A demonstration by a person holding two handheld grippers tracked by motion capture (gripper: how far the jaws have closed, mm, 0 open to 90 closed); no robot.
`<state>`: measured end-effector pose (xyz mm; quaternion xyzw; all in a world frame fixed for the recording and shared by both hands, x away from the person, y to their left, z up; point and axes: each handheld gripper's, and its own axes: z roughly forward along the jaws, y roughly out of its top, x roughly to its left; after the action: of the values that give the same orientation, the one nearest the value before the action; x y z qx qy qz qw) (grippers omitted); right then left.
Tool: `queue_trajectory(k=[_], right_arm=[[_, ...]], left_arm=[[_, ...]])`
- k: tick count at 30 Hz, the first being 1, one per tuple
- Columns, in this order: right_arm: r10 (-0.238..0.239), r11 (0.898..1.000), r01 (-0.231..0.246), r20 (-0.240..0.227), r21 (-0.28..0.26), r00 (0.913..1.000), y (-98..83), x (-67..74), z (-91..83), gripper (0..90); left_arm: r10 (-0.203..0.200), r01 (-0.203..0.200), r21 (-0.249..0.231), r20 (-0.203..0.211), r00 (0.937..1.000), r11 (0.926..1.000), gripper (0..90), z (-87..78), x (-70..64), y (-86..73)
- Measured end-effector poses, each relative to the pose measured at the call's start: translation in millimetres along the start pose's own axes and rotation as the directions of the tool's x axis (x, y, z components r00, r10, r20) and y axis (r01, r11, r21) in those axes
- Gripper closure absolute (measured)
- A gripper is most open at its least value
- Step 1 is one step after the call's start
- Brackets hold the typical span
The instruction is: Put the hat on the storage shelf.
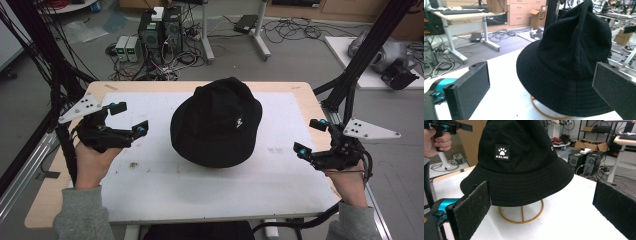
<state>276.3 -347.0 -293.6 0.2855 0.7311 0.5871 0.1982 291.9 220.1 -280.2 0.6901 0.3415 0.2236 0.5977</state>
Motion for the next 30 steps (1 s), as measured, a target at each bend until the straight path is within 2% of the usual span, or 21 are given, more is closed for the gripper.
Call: queue_trajectory(k=[6,10,12,16,17,19,21,25,27,30], right_arm=[[0.003,1.0,-0.003,0.006,0.005,1.0,-0.9,-0.5,0.4,0.9],[0.001,1.0,-0.001,0.008,0.007,1.0,-0.5,0.0,-0.2,0.9],[-0.006,1.0,0.006,0.012,-0.002,0.9999,-0.2,-0.4,-0.9,0.9],[0.002,1.0,-0.002,0.033,-0.005,0.9995,-0.9,-2.2,-3.4,0.9],[0.002,1.0,-0.002,0.043,0.0,0.9991,-2.1,-3.1,-3.2,0.9],[0.0,1.0,-0.001,0.047,0.008,0.9989,-2.4,-3.4,-3.0,0.9],[0.004,1.0,-0.005,0.056,0.005,0.9984,-3.2,-3.5,-1.7,0.9],[-0.01,1.0,0.009,0.056,0.015,0.9984,-2.7,-0.7,1.6,0.8],[-0.009,1.0,0.008,0.053,0.02,0.9985,-2.5,1.0,3.3,0.8],[-0.009,1.0,0.008,0.047,0.023,0.9988,-2.8,2.5,5.4,0.9]], left_arm=[[0.001,-0.001,-0.003,-0.028,0.9996,1.0,1.7,-3.2,0.3,-6.1],[0.028,-0.029,-0.012,-0.077,0.9967,0.9995,1.7,-8.1,-2.0,-8.3],[0.027,-0.029,-0.017,-0.08,0.9964,0.9994,1.7,-10.1,-1.7,-8.5],[0.064,-0.063,0.01,-0.114,0.9914,0.998,1.7,-17.3,-1.9,-13.6],[0.062,-0.062,-0.001,-0.136,0.9888,0.998,1.7,-22.5,0.2,-17.5],[0.029,-0.031,-0.012,-0.142,0.9895,0.9994,1.7,-29.2,8.2,-20.2],[0.014,-0.019,-0.026,-0.165,0.9862,0.9995,1.7,-35.1,14.2,-22.3],[-0.002,-0.004,-0.033,-0.178,0.9841,0.9994,1.7,-41.5,21.4,-26.0],[-0.003,-0.005,-0.044,-0.179,0.9839,0.999,1.7,-41.9,21.2,-26.2],[0.008,-0.015,-0.034,-0.184,0.9828,0.9993,1.7,-40.8,19.5,-25.8]])
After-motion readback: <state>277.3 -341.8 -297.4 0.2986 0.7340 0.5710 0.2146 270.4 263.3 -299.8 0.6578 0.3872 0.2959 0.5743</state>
